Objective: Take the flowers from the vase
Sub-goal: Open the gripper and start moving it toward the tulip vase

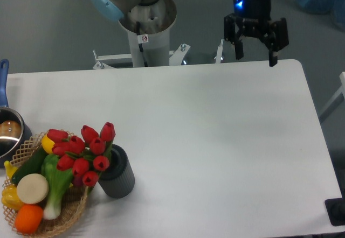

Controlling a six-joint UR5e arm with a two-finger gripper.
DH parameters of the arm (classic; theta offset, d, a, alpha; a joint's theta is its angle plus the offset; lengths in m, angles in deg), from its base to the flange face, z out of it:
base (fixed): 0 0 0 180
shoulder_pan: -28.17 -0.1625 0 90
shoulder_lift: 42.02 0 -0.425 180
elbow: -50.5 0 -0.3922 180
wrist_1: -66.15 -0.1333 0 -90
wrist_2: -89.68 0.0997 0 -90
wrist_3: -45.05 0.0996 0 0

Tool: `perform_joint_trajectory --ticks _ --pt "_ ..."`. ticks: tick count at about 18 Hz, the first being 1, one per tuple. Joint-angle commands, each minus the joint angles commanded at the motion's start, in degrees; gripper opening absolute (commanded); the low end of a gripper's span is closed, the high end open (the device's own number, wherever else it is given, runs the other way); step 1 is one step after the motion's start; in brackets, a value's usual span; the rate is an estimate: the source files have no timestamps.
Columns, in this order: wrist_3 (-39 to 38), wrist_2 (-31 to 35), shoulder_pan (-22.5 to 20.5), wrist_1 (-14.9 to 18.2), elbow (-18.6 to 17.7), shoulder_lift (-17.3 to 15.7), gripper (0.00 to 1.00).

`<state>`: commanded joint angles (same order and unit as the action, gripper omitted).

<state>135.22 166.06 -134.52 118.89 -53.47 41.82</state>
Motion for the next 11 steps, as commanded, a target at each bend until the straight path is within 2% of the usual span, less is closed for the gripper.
perform_joint_trajectory --ticks 5,8,11 --pt "-0.5 -0.4 0.2 0.0 0.0 0.1 1.0" --pt "-5.3 -3.5 0.2 -0.2 -0.9 0.1 1.0" --pt "-9.3 -4.7 0.5 -2.3 -1.2 0.1 1.0"
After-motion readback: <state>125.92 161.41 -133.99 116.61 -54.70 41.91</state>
